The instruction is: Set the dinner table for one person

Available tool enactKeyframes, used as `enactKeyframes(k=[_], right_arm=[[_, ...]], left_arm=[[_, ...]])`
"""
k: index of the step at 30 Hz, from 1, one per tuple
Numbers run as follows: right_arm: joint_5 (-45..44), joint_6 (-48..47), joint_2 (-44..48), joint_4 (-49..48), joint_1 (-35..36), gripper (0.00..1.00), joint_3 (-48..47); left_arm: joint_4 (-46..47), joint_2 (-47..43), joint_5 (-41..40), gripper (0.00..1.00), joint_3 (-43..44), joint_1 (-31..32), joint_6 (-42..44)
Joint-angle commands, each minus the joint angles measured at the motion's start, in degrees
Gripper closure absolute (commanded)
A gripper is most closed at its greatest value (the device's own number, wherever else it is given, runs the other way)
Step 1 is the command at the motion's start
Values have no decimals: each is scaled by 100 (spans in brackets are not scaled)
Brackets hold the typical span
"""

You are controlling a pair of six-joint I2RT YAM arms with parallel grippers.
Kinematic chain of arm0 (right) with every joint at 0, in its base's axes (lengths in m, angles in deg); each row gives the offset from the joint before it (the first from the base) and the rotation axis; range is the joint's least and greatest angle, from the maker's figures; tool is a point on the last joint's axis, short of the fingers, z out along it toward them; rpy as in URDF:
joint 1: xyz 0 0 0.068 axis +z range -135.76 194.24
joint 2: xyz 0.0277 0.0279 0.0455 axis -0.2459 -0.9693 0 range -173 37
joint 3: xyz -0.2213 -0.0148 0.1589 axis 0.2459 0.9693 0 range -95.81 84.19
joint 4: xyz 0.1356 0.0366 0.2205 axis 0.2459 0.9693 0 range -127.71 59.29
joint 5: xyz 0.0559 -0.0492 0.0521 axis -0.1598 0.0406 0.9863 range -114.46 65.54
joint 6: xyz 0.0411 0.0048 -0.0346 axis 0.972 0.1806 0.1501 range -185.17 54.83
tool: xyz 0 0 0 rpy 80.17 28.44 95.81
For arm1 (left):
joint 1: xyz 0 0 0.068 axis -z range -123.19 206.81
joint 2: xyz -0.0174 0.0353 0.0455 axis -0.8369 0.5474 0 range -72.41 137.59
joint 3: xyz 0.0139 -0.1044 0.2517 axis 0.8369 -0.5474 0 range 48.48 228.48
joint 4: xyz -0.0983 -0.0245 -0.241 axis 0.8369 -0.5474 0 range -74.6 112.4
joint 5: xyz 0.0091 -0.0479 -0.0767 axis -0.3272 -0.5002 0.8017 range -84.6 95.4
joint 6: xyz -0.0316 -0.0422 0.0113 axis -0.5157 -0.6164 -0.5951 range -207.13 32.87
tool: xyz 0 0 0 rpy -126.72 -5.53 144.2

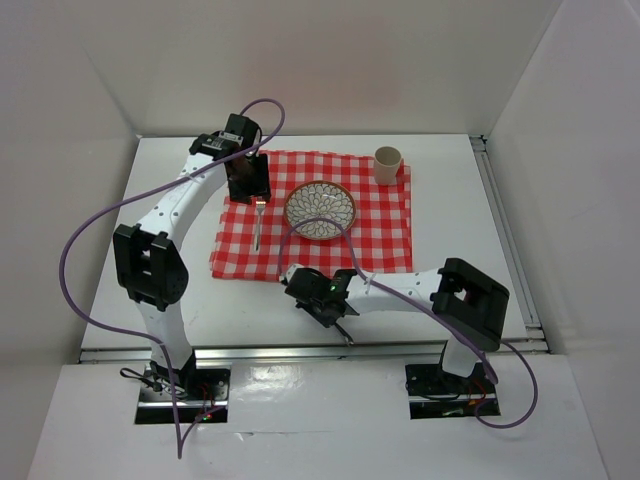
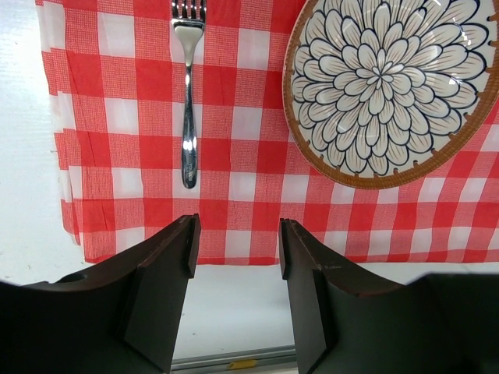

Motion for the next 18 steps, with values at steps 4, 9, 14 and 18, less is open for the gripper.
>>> enactKeyframes(k=[4, 9, 14, 18], right_arm=[[-176, 228, -63, 428, -2, 100, -62], [-168, 219, -2, 533, -54, 100, -115], [-370, 105, -54, 788, -54, 100, -115], [-423, 52, -55, 841, -54, 100, -115]], left_arm=[[88, -276, 132, 39, -57, 15, -56], [88, -276, 132, 39, -57, 15, -56], [88, -276, 184, 39, -110, 15, -56], [141, -276, 237, 39, -110, 15, -109]])
